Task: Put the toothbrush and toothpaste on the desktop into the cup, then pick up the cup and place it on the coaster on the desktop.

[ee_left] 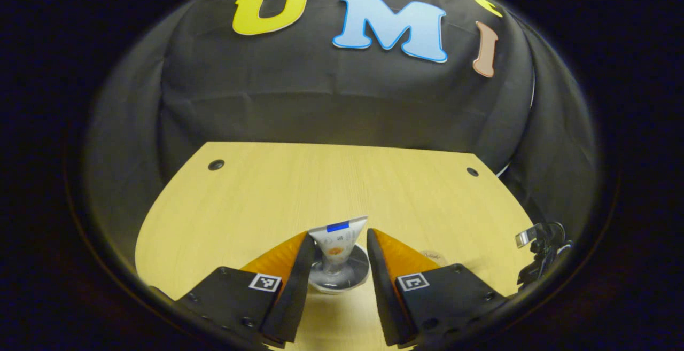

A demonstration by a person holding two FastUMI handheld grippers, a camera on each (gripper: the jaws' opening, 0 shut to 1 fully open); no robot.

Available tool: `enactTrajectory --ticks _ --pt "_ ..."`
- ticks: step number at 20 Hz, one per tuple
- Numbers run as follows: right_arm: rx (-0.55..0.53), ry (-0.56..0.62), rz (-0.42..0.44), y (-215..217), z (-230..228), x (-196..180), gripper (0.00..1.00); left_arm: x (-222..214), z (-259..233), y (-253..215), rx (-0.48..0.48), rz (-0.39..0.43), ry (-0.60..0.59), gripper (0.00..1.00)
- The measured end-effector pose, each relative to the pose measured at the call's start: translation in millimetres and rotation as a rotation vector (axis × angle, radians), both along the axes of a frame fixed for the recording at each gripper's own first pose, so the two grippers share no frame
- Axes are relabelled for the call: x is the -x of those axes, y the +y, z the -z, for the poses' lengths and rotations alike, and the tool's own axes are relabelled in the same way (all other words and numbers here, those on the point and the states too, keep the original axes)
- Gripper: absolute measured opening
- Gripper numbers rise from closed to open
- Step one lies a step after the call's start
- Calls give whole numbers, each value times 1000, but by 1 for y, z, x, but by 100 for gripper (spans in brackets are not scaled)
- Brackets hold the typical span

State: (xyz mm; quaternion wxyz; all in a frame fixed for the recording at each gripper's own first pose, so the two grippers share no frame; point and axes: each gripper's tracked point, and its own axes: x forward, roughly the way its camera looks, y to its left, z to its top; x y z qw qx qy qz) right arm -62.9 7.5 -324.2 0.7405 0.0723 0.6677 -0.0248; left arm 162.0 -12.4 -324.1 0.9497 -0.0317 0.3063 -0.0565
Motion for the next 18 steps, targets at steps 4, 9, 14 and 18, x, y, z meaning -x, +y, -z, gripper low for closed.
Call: enactTrajectory --ticks 4,9,14,18 --pt "-22 4 12 1 0 2 6 26 -23 3 9 10 -25 60" --pt "-71 -11 47 5 -16 -12 6 71 -47 43 20 -42 -45 60" --pt "-126 -137 63 25 -59 -67 6 105 -50 86 69 -147 -17 60" --pt "-174 -267 77 55 -104 -127 6 125 -52 118 69 -209 -15 68"
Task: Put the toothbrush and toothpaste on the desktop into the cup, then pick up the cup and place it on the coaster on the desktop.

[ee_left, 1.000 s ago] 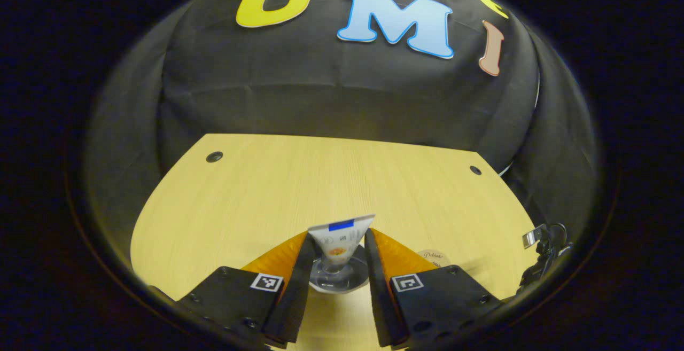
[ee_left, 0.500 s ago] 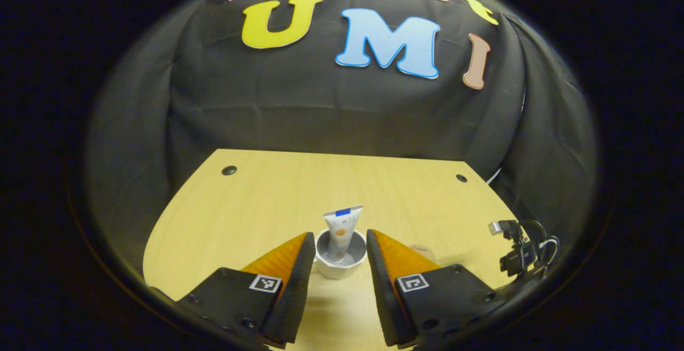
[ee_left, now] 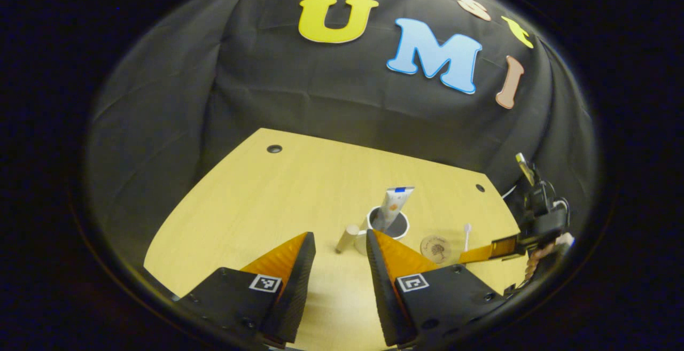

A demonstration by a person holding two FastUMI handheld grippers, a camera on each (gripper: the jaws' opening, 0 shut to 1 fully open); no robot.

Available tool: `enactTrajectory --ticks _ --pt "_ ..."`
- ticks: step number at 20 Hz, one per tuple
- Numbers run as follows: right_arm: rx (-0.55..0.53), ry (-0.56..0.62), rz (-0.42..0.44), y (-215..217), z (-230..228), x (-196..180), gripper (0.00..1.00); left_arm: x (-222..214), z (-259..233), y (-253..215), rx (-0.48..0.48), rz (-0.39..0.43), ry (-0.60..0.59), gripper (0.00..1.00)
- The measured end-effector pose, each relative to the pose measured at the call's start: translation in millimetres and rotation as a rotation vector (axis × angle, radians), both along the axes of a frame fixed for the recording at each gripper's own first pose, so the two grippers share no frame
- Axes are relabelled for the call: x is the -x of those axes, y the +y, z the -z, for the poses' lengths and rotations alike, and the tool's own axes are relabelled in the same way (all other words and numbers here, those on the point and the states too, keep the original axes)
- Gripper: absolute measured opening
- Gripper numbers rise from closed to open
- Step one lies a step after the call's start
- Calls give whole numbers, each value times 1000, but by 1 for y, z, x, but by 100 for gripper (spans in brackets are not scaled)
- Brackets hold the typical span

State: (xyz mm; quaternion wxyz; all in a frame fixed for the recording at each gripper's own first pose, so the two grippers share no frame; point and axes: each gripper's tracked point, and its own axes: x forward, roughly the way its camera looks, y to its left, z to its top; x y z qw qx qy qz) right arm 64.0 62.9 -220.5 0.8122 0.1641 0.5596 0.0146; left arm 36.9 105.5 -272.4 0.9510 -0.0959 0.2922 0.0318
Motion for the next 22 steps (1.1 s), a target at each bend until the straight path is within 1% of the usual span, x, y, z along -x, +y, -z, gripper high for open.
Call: enactTrajectory --ticks 1,2,3,4,5,6,7,8,10,11,12,13,15,16,17,18,19,21,22 --pt "-17 -35 12 10 -11 -18 6 6 -1 7 -2 -11 -1 64" --pt "-29 -73 30 14 -22 -34 6 11 -2 14 -5 -22 1 64" --pt "-36 -111 49 17 -31 -50 6 16 -4 22 -7 -33 2 68" --pt "-42 -146 68 24 -39 -64 6 21 -6 32 -8 -45 3 64" --pt "-52 -176 85 32 -45 -77 6 27 -7 41 -10 -60 5 68" --pt "-68 -202 97 42 -53 -87 6 32 -9 49 -12 -72 7 64" --pt "-80 -225 111 48 -59 -99 6 38 -8 57 -13 -87 9 64" --pt "-82 -247 120 54 -61 -104 6 45 -9 64 -10 -99 12 68" --pt "-77 -290 139 64 -63 -119 6 56 -8 80 -13 -124 22 68" --pt "-76 -313 150 68 -63 -125 6 62 -6 88 -19 -137 27 68" --pt "-71 -341 158 73 -64 -130 6 69 -5 94 -19 -148 33 64" --pt "-59 -366 166 75 -64 -134 6 75 -6 101 -20 -159 39 68" --pt "-47 -400 172 81 -59 -139 6 87 -4 115 -27 -177 51 68" --pt "-41 -410 175 83 -55 -139 6 93 -4 122 -33 -187 57 64" --pt "-35 -414 182 84 -51 -140 6 97 -4 128 -38 -195 63 68" --pt "-32 -412 189 85 -45 -137 6 101 -4 133 -43 -203 68 64" --pt "-38 -416 194 87 -41 -136 6 104 -3 137 -46 -208 72 68" --pt "-47 -429 194 93 -34 -131 6 108 -2 144 -49 -219 78 68" --pt "-43 -439 189 96 -30 -127 6 109 -2 144 -48 -221 80 64"
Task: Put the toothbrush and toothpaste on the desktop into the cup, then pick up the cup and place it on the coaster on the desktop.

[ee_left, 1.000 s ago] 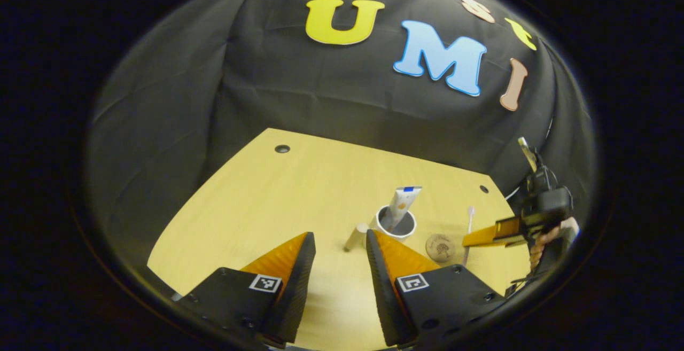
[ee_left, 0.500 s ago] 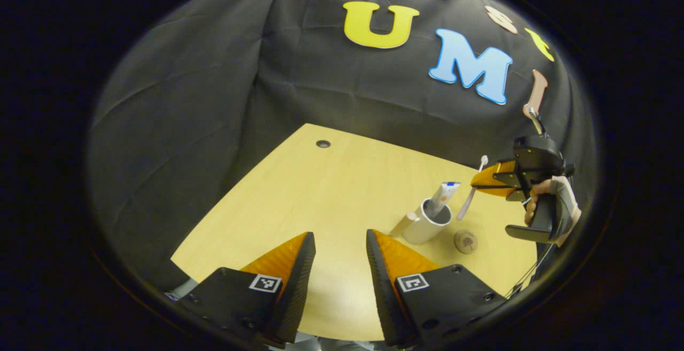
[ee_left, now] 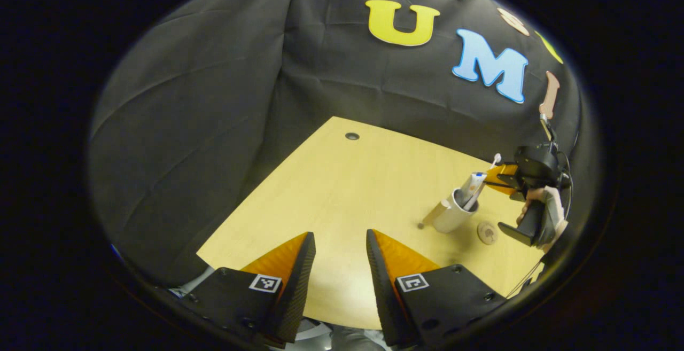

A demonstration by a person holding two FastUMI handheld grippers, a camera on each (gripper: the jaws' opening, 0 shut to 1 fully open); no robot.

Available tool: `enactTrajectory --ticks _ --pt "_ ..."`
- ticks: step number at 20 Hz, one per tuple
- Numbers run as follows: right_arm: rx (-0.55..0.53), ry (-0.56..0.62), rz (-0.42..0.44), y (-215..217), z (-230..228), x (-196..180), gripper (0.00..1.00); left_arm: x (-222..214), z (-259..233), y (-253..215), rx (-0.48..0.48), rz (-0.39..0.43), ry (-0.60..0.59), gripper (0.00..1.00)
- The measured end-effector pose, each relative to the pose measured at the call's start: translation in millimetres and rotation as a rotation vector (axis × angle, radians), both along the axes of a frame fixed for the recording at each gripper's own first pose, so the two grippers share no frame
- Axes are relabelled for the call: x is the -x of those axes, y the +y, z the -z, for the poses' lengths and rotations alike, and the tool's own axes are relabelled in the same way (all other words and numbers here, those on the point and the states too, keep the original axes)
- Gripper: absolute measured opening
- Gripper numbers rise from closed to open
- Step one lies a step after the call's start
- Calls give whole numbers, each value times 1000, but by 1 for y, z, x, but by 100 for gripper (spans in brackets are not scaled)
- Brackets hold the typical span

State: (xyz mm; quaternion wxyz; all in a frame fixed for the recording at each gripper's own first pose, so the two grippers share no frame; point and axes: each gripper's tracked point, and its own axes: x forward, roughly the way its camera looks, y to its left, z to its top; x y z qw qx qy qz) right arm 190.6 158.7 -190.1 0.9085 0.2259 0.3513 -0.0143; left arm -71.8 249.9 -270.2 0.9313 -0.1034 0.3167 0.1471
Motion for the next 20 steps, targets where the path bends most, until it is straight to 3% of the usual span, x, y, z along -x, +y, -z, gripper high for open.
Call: enactTrajectory --ticks 2,8,9,10,12,15,20 --pt "23 -26 -13 4 4 6 6 -3 -3 0 -2 3 0 67" --pt "115 -121 -90 14 -1 25 9 -25 -7 -22 -19 92 -4 64" --pt "114 -117 -110 17 1 30 11 -29 -7 -28 -19 112 -4 64" --pt "117 -109 -124 19 5 37 22 -35 -8 -34 -19 133 -5 64" --pt "122 -90 -142 19 11 49 24 -46 -6 -46 -12 180 -1 67" --pt "133 -95 -150 9 9 66 29 -66 -4 -74 -1 318 7 67" --pt "166 -85 -113 -41 1 95 29 -103 11 -124 -17 652 73 64"
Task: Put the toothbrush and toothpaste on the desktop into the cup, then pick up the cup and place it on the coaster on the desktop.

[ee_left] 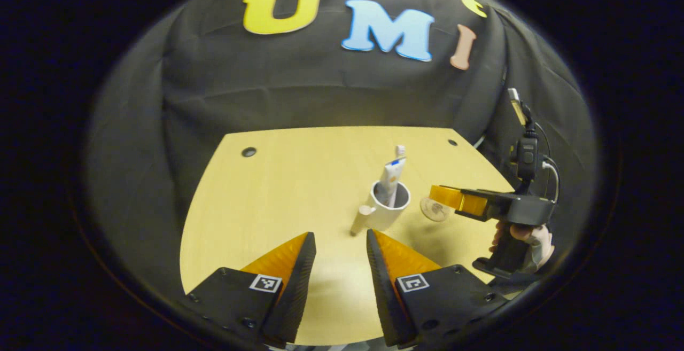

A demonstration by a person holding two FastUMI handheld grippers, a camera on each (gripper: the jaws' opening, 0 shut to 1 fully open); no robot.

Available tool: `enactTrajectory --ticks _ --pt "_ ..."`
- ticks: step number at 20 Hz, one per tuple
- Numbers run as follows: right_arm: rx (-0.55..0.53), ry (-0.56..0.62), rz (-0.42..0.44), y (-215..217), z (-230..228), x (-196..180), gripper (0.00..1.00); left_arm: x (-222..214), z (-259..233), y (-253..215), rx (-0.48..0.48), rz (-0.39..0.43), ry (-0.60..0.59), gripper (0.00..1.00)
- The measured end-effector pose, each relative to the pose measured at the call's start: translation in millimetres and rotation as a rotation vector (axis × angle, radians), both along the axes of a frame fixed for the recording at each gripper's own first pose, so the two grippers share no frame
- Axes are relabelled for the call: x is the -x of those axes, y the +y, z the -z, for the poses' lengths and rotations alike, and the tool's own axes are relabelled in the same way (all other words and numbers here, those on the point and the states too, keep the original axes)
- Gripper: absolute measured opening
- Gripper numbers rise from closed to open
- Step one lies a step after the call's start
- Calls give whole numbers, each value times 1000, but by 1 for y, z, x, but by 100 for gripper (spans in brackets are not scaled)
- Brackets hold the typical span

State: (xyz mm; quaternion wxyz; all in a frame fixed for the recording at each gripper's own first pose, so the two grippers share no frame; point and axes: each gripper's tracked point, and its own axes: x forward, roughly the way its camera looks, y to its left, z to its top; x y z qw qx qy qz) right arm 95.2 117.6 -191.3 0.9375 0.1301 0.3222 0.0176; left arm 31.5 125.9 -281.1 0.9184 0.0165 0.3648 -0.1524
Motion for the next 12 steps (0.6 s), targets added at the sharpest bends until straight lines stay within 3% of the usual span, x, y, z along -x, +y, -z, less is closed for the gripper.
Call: enactTrajectory --ticks 7,9,12 --pt "26 43 223 -104 1 61 29 -31 51 -32 -87 360 204 61" --pt "31 59 299 -131 3 84 29 -44 72 -34 -137 418 281 64" --pt "35 82 412 -164 9 118 29 -56 93 -30 -203 464 368 61"
